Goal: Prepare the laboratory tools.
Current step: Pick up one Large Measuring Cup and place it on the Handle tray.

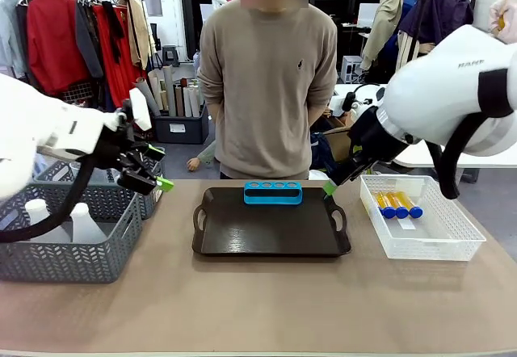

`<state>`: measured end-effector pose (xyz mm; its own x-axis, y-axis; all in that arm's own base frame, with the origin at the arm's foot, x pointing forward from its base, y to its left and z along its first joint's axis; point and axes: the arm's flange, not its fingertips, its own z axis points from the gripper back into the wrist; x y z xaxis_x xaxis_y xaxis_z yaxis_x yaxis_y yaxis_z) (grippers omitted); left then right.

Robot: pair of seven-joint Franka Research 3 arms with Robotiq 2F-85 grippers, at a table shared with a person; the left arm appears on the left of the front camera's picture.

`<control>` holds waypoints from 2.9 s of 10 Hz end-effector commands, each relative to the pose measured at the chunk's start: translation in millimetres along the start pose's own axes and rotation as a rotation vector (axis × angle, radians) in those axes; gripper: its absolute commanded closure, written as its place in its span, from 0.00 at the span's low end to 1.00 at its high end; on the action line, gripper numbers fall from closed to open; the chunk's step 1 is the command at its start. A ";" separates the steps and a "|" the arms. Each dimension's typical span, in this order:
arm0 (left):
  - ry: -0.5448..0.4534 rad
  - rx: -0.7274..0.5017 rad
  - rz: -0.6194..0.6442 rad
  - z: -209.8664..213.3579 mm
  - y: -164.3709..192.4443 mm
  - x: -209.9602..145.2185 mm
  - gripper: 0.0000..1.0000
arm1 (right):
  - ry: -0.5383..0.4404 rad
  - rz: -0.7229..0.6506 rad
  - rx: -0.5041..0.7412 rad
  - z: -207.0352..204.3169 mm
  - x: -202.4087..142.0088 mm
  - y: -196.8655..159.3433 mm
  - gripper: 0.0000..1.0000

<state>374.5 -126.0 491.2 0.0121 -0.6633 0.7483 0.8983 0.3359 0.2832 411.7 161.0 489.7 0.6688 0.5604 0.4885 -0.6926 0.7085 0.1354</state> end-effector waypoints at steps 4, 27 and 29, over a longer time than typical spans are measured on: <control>-0.040 -0.049 0.003 8.0 2.3 -6.4 0.00 | 0.003 -0.007 0.030 4.6 6.2 -7.9 0.00; 0.108 -0.220 0.415 80.6 89.5 43.5 0.00 | -0.146 0.073 0.069 96.8 69.0 -70.5 0.00; 0.191 -0.204 0.438 78.4 86.3 58.7 0.00 | -0.149 0.070 0.052 96.2 70.9 -72.2 0.00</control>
<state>418.7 -76.0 597.6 0.4414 -0.5871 0.6786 0.8689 0.4686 -0.1597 482.3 111.0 597.1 0.5720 0.5402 0.6172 -0.7552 0.6406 0.1392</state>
